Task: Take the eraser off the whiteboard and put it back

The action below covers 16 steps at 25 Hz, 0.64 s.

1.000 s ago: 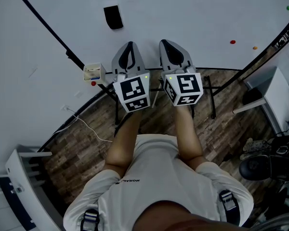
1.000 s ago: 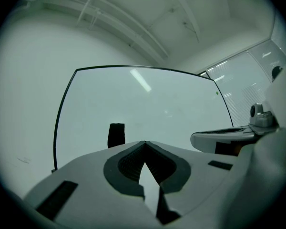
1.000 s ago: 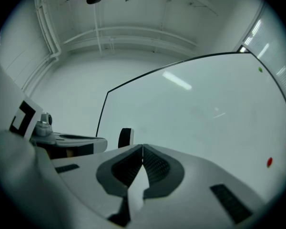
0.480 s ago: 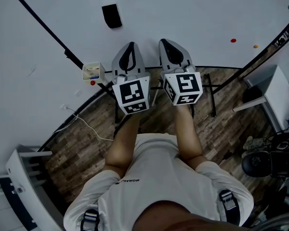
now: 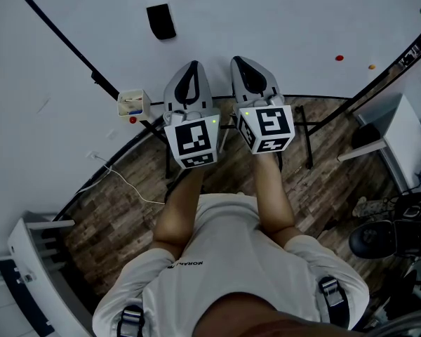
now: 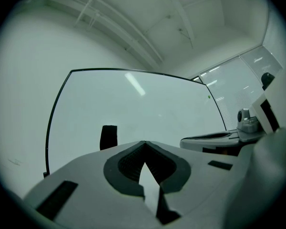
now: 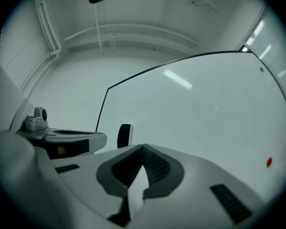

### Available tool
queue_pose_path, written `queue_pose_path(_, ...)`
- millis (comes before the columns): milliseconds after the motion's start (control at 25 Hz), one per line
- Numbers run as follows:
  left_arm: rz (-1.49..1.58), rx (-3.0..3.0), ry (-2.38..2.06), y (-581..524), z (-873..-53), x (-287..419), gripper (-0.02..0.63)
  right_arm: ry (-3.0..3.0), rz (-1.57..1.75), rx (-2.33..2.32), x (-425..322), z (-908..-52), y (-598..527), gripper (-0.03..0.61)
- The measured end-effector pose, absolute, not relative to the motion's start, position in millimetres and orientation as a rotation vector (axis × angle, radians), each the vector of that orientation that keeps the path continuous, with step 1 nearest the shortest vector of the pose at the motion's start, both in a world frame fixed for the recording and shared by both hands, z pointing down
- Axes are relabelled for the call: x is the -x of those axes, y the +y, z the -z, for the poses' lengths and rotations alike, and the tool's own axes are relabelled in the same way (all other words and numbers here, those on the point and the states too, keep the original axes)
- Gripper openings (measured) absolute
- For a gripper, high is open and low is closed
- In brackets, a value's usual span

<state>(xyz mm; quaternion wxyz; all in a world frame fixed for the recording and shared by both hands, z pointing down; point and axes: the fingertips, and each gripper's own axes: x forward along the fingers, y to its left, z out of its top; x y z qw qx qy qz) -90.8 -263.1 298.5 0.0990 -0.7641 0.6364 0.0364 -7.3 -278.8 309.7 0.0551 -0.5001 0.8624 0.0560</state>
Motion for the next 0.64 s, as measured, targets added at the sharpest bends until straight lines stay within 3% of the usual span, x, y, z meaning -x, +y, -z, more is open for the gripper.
queue_pose_path(640,-0.121,2.293,1.821,-258.4,-298.4,81.6,0.003,2.643,-0.186,1.486,8.5,-306.1,-270.4,0.013)
